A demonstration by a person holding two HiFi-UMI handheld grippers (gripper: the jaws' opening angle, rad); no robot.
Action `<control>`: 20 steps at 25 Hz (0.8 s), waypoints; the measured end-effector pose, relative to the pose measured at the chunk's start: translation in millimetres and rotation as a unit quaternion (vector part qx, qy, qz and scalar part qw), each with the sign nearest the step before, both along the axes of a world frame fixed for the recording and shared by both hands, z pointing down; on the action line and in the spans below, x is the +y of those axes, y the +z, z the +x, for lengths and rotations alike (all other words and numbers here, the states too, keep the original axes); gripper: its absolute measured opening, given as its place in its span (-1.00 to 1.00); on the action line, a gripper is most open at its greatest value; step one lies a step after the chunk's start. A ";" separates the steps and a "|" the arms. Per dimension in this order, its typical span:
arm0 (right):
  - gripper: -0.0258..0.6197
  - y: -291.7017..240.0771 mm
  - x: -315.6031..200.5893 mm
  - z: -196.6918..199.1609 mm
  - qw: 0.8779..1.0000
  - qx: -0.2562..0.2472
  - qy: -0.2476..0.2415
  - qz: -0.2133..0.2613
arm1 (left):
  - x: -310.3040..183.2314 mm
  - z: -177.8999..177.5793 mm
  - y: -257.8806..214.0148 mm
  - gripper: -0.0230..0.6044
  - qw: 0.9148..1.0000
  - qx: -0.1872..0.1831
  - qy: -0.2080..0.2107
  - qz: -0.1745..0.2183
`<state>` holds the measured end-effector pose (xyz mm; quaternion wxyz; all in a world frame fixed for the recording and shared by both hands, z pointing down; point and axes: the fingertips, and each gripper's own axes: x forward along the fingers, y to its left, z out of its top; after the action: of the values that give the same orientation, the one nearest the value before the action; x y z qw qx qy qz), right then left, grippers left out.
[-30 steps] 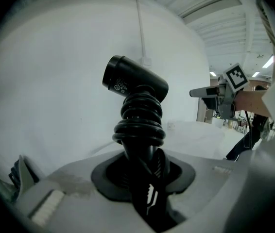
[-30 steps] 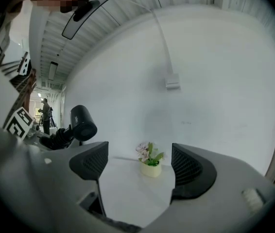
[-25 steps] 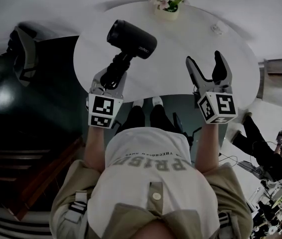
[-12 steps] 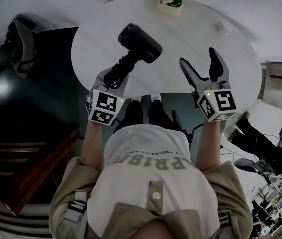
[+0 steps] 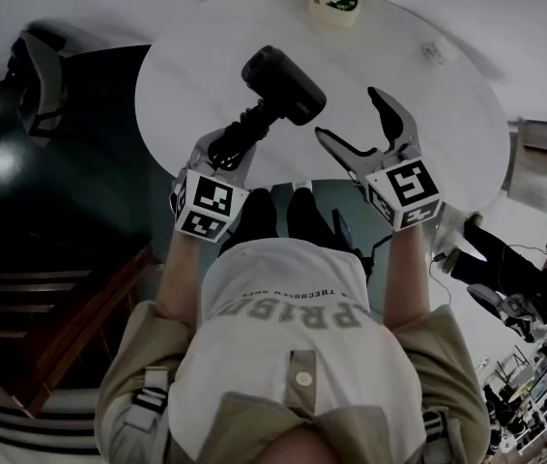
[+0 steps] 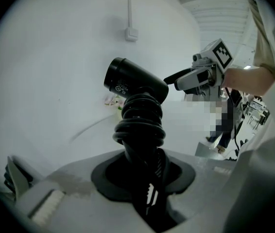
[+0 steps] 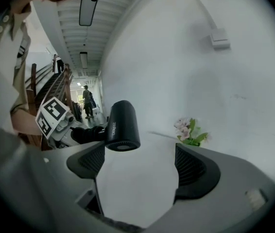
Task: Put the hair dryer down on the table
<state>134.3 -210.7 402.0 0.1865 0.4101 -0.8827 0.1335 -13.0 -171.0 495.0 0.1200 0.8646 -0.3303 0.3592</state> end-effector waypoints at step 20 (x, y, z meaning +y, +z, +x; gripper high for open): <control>0.39 49.7 9.2 -59.9 0.986 0.093 -0.134 -0.042 | 18.1 2.5 21.8 -0.55 0.999 -0.029 0.038 -0.025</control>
<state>74.3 -201.6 451.7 0.3008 0.2908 -0.9021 0.1055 -10.5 -152.9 516.8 0.1180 0.8626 -0.2913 0.3965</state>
